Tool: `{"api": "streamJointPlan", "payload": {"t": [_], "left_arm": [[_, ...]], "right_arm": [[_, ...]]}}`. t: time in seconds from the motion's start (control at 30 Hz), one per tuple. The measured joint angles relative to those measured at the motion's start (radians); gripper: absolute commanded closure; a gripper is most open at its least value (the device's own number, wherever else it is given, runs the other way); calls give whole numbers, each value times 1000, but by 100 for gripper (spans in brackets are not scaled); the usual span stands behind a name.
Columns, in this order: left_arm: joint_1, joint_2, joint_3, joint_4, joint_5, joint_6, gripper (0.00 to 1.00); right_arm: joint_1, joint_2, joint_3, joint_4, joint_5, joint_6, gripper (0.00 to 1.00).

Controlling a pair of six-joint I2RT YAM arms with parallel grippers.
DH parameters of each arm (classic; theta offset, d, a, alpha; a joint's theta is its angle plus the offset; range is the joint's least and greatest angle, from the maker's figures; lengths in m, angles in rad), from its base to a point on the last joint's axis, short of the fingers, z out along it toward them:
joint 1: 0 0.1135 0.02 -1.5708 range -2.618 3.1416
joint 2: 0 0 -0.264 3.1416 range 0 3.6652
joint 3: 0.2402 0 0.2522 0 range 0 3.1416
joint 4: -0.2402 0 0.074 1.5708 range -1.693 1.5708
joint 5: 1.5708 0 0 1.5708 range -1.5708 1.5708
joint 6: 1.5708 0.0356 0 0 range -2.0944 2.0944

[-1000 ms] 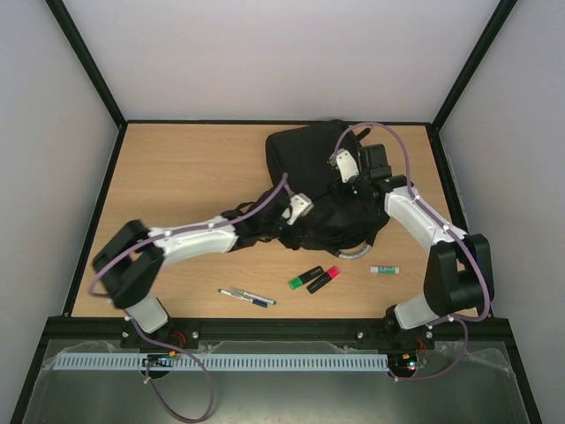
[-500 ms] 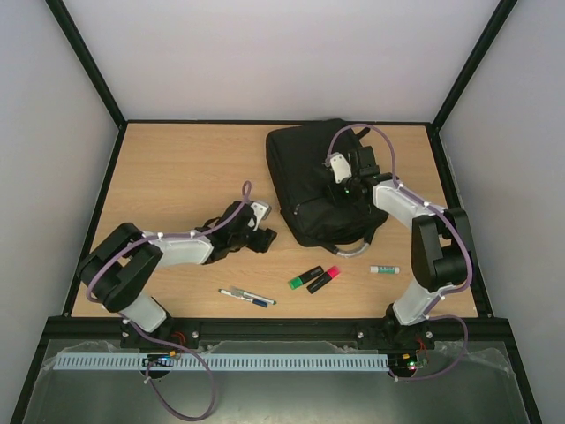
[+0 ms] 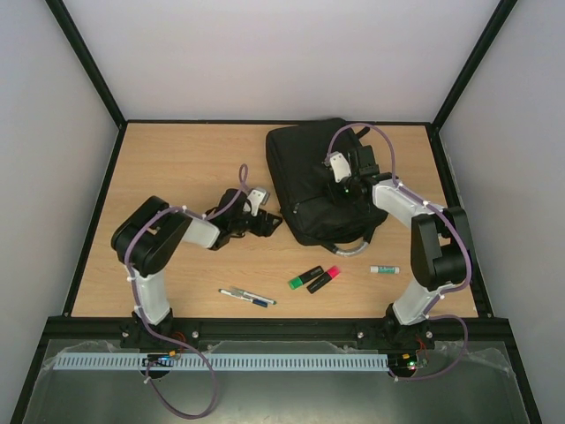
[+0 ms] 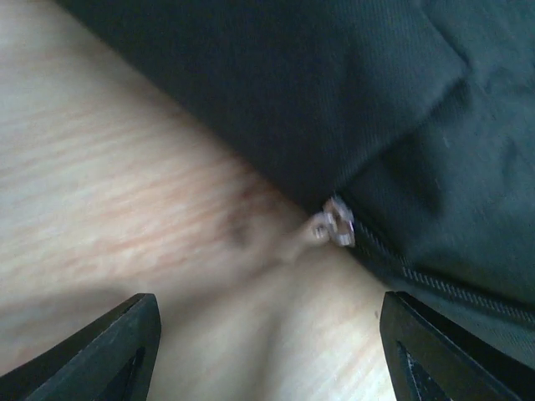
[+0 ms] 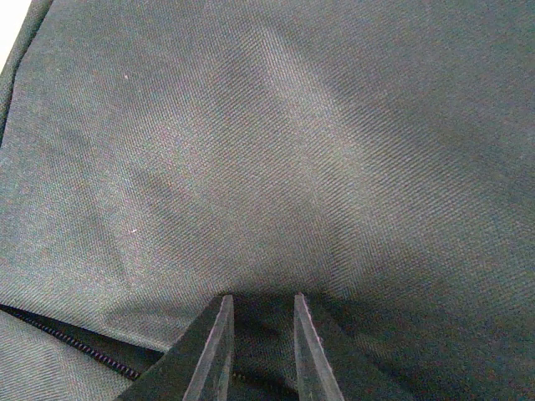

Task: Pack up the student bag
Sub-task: Zip the student bag at the center of the board.

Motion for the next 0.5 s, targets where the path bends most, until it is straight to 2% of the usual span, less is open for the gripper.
{"api": "streamJointPlan", "payload": {"t": [0.13, 0.3, 0.4, 0.5], "left_arm": [[12, 78, 67, 45, 51, 14, 32], [18, 134, 114, 70, 150, 45, 48], [21, 133, 111, 79, 182, 65, 62], [21, 119, 84, 89, 194, 76, 71]], "right_arm": [[0, 0, 0, 0, -2, 0, 80], [0, 0, 0, 0, -2, 0, 80], [0, 0, 0, 0, -2, 0, 80], [0, 0, 0, 0, -2, 0, 80]]}}
